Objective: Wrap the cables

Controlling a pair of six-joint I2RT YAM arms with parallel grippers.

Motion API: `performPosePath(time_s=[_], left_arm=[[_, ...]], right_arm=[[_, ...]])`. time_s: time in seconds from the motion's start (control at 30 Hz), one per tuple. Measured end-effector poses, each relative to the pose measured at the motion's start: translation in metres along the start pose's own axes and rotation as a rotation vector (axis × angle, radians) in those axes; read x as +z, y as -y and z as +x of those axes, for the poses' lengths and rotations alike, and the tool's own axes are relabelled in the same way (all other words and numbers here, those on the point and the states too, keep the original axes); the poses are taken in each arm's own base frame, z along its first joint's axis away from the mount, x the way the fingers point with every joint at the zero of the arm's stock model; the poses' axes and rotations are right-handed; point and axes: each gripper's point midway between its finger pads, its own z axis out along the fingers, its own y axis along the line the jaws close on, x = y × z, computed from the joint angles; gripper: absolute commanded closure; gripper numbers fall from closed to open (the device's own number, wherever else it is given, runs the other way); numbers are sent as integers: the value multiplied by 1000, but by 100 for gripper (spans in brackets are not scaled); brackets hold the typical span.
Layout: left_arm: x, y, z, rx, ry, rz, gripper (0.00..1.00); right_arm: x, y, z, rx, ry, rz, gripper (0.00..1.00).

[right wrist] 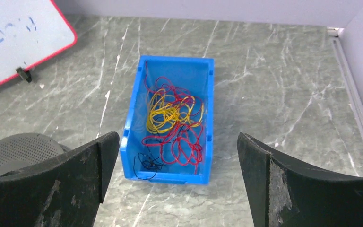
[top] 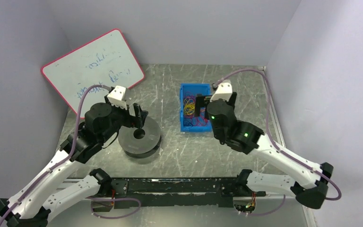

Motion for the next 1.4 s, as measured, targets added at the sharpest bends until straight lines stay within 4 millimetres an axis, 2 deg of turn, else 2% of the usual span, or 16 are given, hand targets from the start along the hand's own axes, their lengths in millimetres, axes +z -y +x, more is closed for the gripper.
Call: performPosePath(time_s=[0.17,0.3,0.43,0.63,0.83,1.13,1.4], left_arm=[[0,-2,-1,0,4,-10,7],[4,-1,4,2,-17,-13,7],[3,-1,3,1,-13,-11,7],[2,-4,3,-14,-10,-31,7],[8,-11,15,-14,-57,-77,7],[8,-17,17,-11,-63,-108,7],[15,-26,31,11,-118,-167,7]], right_arm=[[-14,21,-10,27,38,27,0],[-8,22,5,-27,-2,54,0],[6,29,24,-68,-71,77,2],[38,57,47,-15,-192,87,3],[61,40,87,-19,-338,7,5],[93,47,120,66,-439,6,21],[123,50,157,125,-530,29,43]])
